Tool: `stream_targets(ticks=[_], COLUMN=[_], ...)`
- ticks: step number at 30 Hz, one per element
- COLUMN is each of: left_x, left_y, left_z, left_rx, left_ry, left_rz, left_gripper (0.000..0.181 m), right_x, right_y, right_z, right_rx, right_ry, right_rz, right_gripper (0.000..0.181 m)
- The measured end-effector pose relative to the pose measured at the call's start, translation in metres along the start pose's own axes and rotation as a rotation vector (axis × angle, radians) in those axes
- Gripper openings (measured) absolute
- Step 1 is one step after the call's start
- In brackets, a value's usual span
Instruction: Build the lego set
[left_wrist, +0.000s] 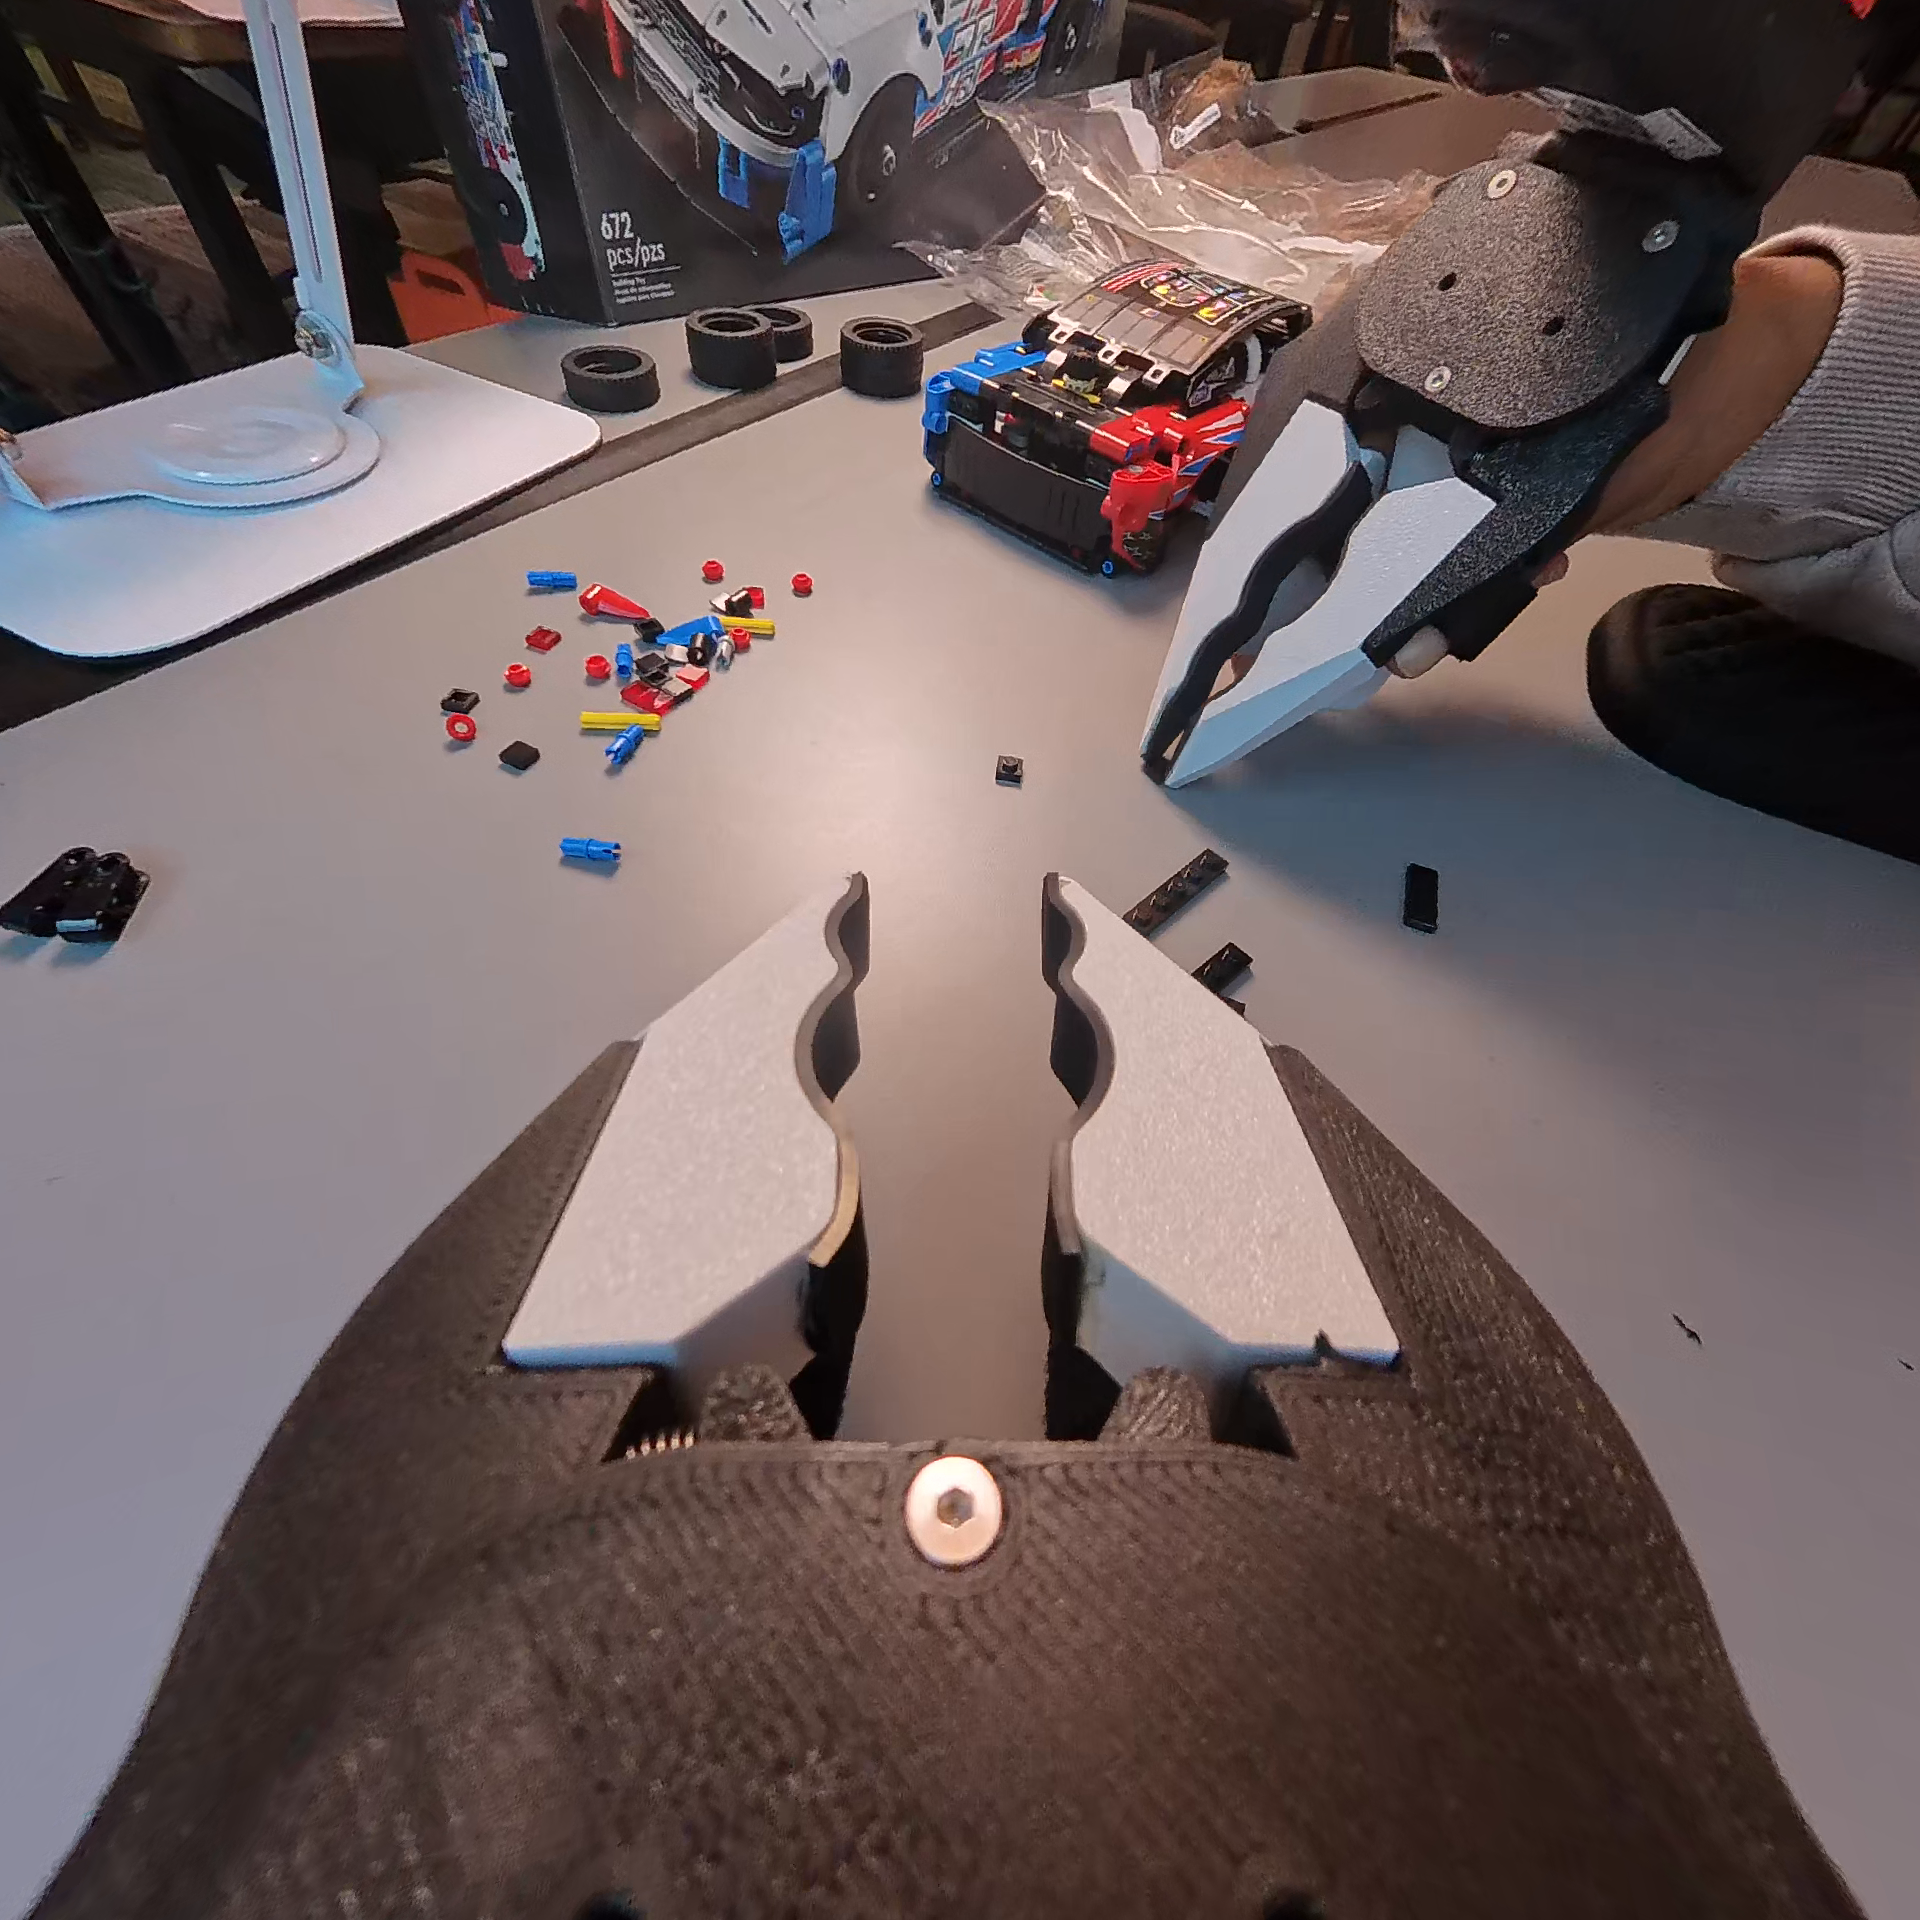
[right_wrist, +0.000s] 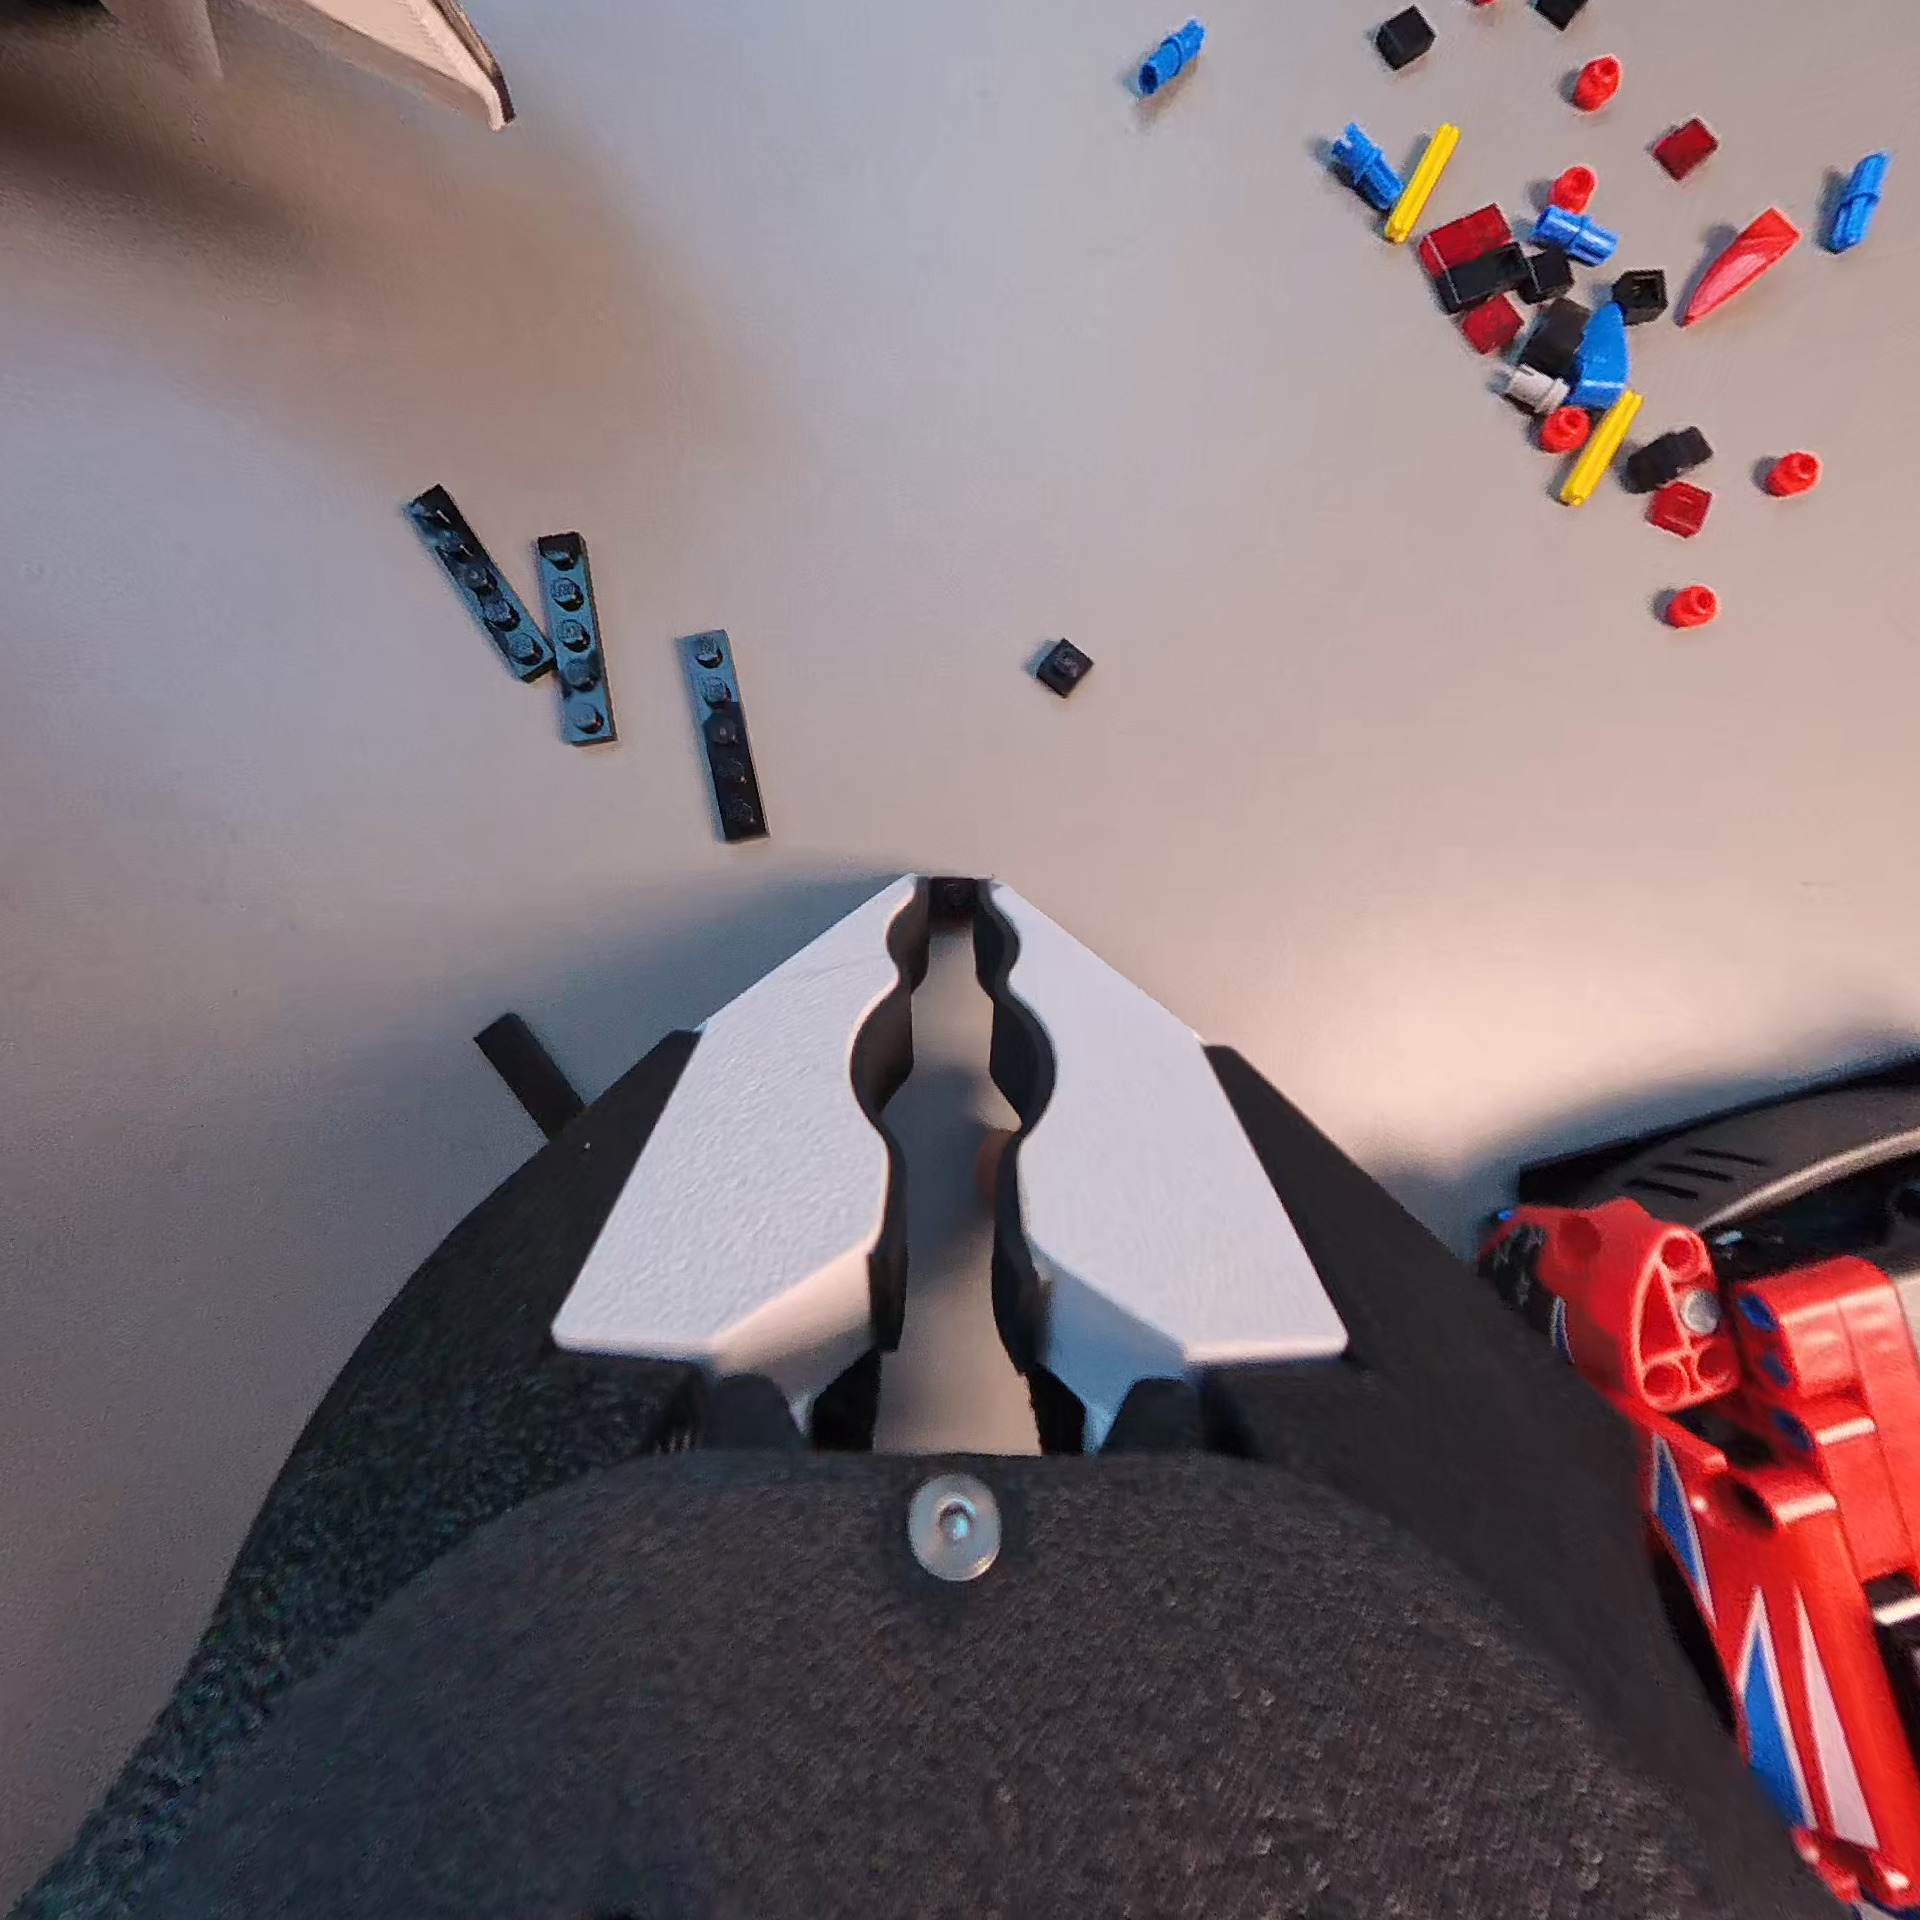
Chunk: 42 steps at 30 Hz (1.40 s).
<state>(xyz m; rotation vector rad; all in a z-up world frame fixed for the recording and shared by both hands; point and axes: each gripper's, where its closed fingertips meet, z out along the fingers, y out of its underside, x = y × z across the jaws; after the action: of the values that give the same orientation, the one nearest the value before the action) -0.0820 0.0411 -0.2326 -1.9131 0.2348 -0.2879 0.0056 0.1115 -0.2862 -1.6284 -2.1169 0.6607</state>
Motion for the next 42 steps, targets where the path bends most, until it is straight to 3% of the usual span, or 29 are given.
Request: stream_targets(ticks=[4,8,14,19,30,36,42], left_x=[0.000,0.000,0.001,0.001,0.002,0.000,-0.001], left_y=[0.000,0.000,0.000,-0.001,0.000,0.000,-0.001], left_z=[-0.001,0.000,0.000,-0.001,0.000,0.000,0.000], left_rx=[0.005,0.003,0.003,0.006,-0.003,0.002,0.004], left_ry=[0.000,0.003,0.008,0.012,0.020,0.010,0.000], left_rz=[-0.002,-0.005,-0.003,-0.007,-0.004,-0.008,-0.014], left_gripper=[0.031,0.031,0.032,0.032,0.032,0.031,0.032], right_x=[-0.010,0.002,0.020,0.016,-0.014,-0.010,0.013], right_y=[-0.010,-0.023,-0.039,-0.036,-0.013,-0.028,-0.062], right_z=[0.004,0.006,0.019,0.026,0.009,-0.009,-0.028], right_rx=[-0.015,-0.019,-0.013,-0.067,-0.107,0.025,0.319], right_ry=[-0.071,-0.064,-0.080,-0.084,-0.158,-0.130,0.002], right_rz=[-0.060,-0.093,-0.049,-0.107,-0.209,-0.171,-0.067], right_gripper=[0.007,0.016,0.016,0.008,0.012,0.019,0.021])
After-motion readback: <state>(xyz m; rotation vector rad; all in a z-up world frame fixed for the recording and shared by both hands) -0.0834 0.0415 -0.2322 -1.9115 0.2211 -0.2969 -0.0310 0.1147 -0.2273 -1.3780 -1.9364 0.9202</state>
